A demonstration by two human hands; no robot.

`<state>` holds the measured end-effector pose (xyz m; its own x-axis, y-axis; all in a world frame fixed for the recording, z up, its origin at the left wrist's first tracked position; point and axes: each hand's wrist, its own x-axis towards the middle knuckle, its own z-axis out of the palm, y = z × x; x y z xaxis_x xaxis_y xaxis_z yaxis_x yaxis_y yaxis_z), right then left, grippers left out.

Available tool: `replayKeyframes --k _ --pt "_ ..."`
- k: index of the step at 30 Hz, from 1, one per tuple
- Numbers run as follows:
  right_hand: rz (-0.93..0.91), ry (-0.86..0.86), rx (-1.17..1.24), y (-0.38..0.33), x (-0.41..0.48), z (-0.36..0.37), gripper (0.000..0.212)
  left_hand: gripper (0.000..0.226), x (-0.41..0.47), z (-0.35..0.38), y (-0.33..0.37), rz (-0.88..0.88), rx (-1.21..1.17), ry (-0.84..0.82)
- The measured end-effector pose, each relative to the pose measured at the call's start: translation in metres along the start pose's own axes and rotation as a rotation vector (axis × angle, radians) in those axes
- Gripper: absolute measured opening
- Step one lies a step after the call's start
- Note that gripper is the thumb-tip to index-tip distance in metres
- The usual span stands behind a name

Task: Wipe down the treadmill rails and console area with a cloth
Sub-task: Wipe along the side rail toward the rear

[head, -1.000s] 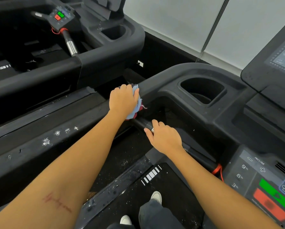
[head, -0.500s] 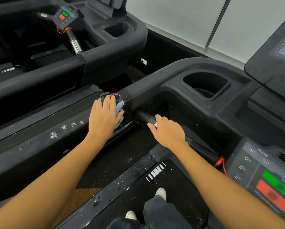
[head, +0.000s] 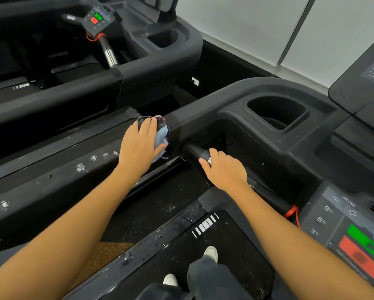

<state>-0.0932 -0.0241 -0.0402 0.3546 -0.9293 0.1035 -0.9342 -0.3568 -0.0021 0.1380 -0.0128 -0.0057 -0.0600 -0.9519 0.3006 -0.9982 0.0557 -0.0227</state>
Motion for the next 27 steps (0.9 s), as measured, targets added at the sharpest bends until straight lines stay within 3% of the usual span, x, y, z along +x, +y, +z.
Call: replayKeyframes --k 2,5,7,11,19,23,27 --pt "0.004 -0.001 -0.002 0.000 0.000 0.000 0.051 0.073 -0.026 0.012 -0.001 0.076 0.187 0.065" --pt "0.005 -0.003 -0.014 0.000 -0.001 -0.001 0.051 0.089 -0.051 0.029 -0.008 0.173 0.454 0.004" --pt "0.010 -0.002 -0.016 0.000 -0.002 -0.001 0.051 0.092 -0.051 0.032 -0.013 0.192 0.512 0.006" --pt "0.016 -0.001 -0.016 0.000 -0.003 -0.002 0.051 0.087 -0.040 0.027 -0.009 0.185 0.514 -0.016" --pt "0.025 -0.008 -0.005 -0.001 -0.004 -0.002 0.051 0.071 0.008 0.010 0.012 -0.053 0.154 -0.033" --pt "0.029 -0.015 0.002 -0.002 -0.004 -0.003 0.050 0.067 -0.002 0.013 0.005 -0.002 0.121 0.033" --pt "0.031 -0.001 0.005 -0.003 -0.005 -0.004 0.050 0.080 -0.035 0.023 -0.015 0.200 0.326 0.030"
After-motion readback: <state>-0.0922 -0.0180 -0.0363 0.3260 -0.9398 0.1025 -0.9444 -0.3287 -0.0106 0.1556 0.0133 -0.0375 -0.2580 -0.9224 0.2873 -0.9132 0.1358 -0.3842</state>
